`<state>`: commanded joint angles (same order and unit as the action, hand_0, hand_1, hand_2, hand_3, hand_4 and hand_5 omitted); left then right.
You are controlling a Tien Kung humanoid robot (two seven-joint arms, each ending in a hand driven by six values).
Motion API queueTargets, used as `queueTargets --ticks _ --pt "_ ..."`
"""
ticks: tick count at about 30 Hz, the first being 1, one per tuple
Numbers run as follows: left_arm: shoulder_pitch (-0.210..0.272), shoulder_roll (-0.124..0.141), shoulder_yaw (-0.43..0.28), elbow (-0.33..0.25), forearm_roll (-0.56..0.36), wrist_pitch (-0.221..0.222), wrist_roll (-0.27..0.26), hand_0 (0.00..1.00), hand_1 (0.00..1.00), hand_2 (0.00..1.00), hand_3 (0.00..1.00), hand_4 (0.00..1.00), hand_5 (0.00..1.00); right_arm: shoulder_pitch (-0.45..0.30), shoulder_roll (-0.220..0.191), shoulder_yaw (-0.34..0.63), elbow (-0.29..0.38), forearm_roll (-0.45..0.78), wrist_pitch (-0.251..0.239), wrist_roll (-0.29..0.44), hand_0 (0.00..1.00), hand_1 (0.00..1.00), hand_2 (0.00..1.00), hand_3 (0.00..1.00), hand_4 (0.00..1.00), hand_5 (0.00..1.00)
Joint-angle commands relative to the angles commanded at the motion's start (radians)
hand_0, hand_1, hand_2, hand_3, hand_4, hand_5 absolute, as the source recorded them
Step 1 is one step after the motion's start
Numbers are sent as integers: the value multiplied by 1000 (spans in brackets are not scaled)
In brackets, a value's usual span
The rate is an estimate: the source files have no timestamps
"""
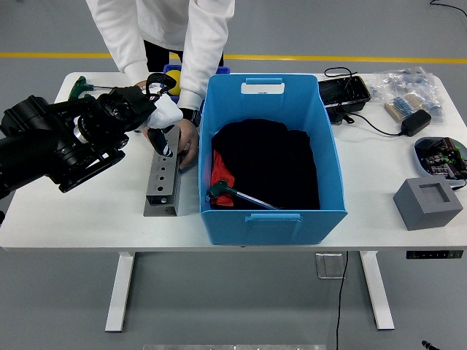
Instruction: Lift tool from toolbox,place it in box,lift tool from toolbox,place it in box
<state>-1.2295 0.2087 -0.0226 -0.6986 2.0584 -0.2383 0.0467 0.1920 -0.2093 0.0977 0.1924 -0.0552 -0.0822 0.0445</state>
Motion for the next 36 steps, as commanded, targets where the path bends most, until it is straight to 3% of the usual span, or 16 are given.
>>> queueTargets --ticks 7,8,26,27,32,33,36 --pt "-2 1 2 1 -16 -7 1 602 564 547 495 851 722 1 0 0 0 0 0 0 675 641 706 573 780 728" --pt "-3 1 2 1 -18 -8 1 601 554 511 451 851 722 2 0 0 0 1 0 0 679 641 706 573 780 727" --pt "-5 1 7 3 -37 -17 -7 602 549 506 404 846 727 2 0 1 -1 0 0 0 680 641 706 573 780 727" --pt "-6 1 8 3 -35 -16 -8 602 490 450 374 845 730 2 0 1 0 0 0 0 679 641 706 572 780 727" --pt "-6 1 13 3 -31 -13 -9 602 490 450 374 845 730 0 1 1 0 -1 0 0 679 641 706 572 780 727" --pt "-5 1 15 3 -30 -13 -10 602 419 350 329 844 730 -1 1 2 0 -1 0 0 680 641 706 572 781 728" --pt "-5 1 21 3 -30 -12 -13 602 419 350 329 844 730 -3 1 3 0 -1 0 0 680 641 706 572 781 728"
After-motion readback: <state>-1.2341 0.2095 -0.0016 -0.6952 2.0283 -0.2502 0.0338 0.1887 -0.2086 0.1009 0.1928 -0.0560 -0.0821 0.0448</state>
